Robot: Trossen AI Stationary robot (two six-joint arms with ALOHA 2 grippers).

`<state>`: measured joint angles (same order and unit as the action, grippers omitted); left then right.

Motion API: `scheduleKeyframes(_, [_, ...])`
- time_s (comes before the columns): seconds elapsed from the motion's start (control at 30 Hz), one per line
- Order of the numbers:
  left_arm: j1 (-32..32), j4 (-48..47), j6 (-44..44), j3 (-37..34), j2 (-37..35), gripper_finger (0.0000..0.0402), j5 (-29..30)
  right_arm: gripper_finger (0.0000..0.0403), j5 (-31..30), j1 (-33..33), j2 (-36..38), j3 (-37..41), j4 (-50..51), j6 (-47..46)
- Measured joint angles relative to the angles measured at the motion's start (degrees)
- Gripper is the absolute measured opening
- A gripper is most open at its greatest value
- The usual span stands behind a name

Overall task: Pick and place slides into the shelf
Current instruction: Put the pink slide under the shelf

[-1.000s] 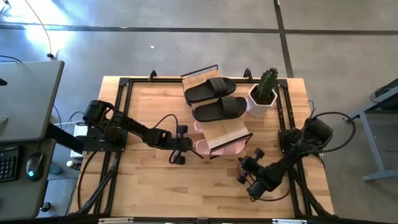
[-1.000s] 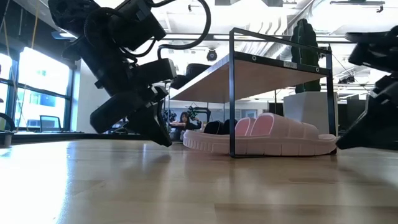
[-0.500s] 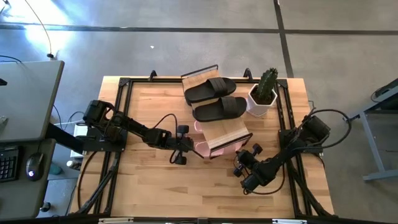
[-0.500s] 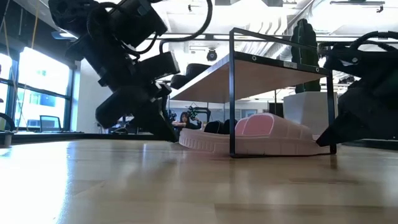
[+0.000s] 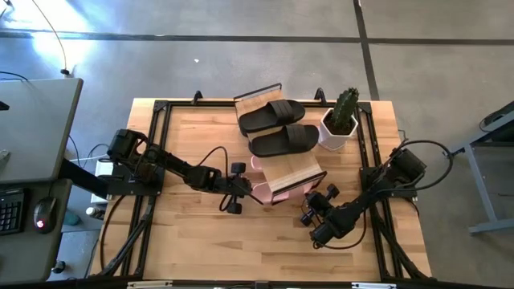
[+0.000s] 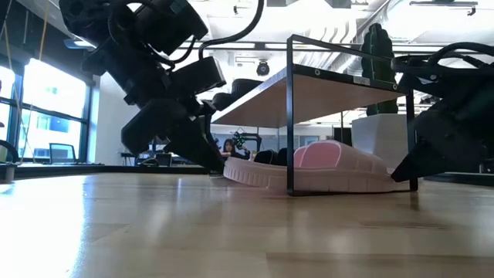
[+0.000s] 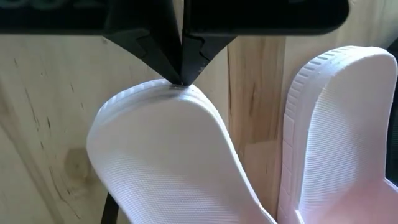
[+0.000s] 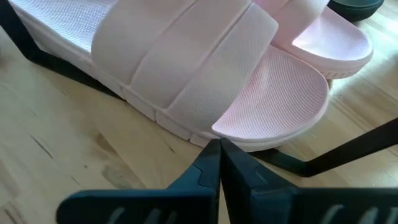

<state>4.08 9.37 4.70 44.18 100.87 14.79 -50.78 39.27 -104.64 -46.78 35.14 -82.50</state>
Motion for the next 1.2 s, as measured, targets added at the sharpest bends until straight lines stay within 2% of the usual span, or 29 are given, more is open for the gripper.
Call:
scheduleKeyframes(0.17, [0.01, 0.24, 0.43, 0.00, 0.01, 0.0000, 0.41, 0.0000, -0.01, 0.00, 0.00, 0.00, 0.01, -0.16])
scheduleKeyframes(0.37, [0.04, -3.50, -0.26, 0.02, 0.01, 0.0000, 6.66, 0.0000, 0.02, -0.04, 0.00, 0.04, 1.03, -2.22])
scheduleKeyframes(0.47, [0.04, -5.40, -0.11, 0.00, -0.27, 0.0000, 6.95, 0.0000, 0.06, -0.04, 0.00, 0.07, 1.30, -2.57])
scheduleKeyframes(0.7, [2.61, -2.99, 1.91, 0.02, -0.36, 0.0000, -2.81, 0.0000, 0.04, -0.02, -0.02, 0.07, 1.39, -3.23])
scheduleKeyframes(0.87, [4.62, -2.03, -0.67, -1.53, -0.36, 0.0000, -2.93, 0.0000, -0.46, 0.40, -1.87, 0.07, 1.51, -5.75])
scheduleKeyframes(1.0, [4.57, 4.68, -0.93, -2.73, -0.38, 0.0000, -3.78, 0.0000, -1.19, 0.61, -2.99, 0.07, 1.37, -6.60])
scheduleKeyframes(1.2, [4.50, 9.20, -0.64, -3.06, -0.36, 0.0000, -1.94, 0.0000, -1.35, 0.61, -2.99, 0.07, 1.14, -6.49])
